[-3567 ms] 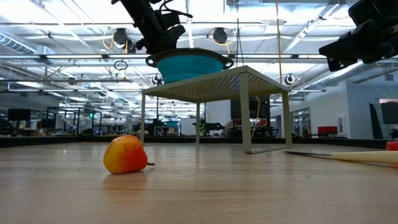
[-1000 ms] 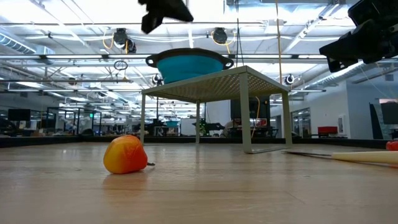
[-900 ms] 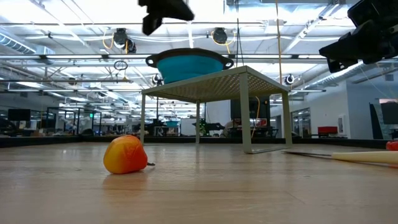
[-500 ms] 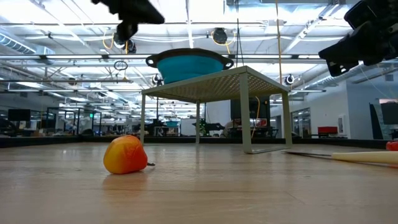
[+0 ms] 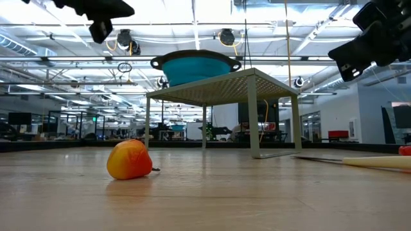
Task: Pick & Place Fruit
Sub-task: Put the pear into the blue strainer bowl on the shelf
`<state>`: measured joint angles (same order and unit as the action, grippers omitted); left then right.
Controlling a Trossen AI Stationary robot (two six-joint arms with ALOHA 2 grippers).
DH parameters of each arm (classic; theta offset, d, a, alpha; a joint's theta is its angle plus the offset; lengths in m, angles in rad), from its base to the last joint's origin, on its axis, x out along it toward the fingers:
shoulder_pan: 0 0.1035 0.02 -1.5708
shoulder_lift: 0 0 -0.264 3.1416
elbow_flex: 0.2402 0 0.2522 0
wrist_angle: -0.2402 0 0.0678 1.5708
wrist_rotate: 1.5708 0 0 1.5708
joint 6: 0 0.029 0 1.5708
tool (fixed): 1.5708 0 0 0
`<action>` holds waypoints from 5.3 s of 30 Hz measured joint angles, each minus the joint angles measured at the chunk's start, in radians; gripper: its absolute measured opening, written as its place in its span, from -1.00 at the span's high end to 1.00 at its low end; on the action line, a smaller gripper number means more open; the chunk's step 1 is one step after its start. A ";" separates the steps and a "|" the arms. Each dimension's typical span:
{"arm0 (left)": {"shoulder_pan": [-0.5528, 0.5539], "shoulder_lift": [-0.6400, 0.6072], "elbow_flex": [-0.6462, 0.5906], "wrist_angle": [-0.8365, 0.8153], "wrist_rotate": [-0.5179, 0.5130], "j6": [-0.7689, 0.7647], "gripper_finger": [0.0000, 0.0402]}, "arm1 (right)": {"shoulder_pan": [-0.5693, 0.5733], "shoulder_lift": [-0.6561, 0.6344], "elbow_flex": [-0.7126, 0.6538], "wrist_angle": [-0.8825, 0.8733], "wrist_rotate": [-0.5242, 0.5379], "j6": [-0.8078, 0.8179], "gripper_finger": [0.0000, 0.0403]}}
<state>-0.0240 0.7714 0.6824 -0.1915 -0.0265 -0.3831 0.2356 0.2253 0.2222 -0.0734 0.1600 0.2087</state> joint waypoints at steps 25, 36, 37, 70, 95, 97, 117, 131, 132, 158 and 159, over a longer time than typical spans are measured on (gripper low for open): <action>-0.005 -0.319 -0.242 0.040 -0.027 0.018 0.97 | 0.003 0.308 0.023 0.417 0.023 -0.057 1.00; -0.005 -0.370 -0.278 0.038 -0.027 0.051 0.98 | 0.003 0.472 0.262 0.216 -0.008 -0.072 1.00; -0.005 -0.370 -0.278 0.038 -0.027 0.053 0.99 | 0.003 0.488 0.291 0.187 -0.011 -0.072 1.00; -0.005 -0.369 -0.279 0.038 -0.026 0.079 0.96 | 0.201 1.085 0.834 -0.630 -0.295 0.093 1.00; -0.004 -0.369 -0.279 0.038 -0.027 0.089 0.99 | 0.170 1.125 0.834 -0.777 -0.295 0.437 0.33; -0.004 -0.369 -0.278 0.038 -0.027 0.088 0.96 | 0.170 1.125 0.834 -0.777 -0.295 0.459 0.21; -0.004 -0.369 -0.277 0.038 -0.027 0.090 0.92 | 0.170 1.125 0.661 -0.612 -0.348 0.506 -0.15; -0.004 -0.369 -0.277 0.038 -0.027 0.091 0.92 | 0.170 1.125 0.618 -0.581 -0.348 0.509 -0.16; -0.004 -0.369 -0.277 0.038 -0.027 0.091 0.92 | 0.170 1.125 0.613 -0.580 -0.348 0.509 -0.16; -0.004 -0.368 -0.277 0.038 -0.028 0.092 0.93 | 0.170 1.133 0.515 -0.464 -0.316 0.512 -0.16; -0.004 -0.368 -0.277 0.038 -0.028 0.092 0.92 | 0.170 1.133 0.515 -0.463 -0.310 0.511 -0.16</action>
<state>-0.0284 0.4030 0.4049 -0.1535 -0.0544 -0.2913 0.4052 1.3582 0.7376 -0.5366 -0.1500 0.7196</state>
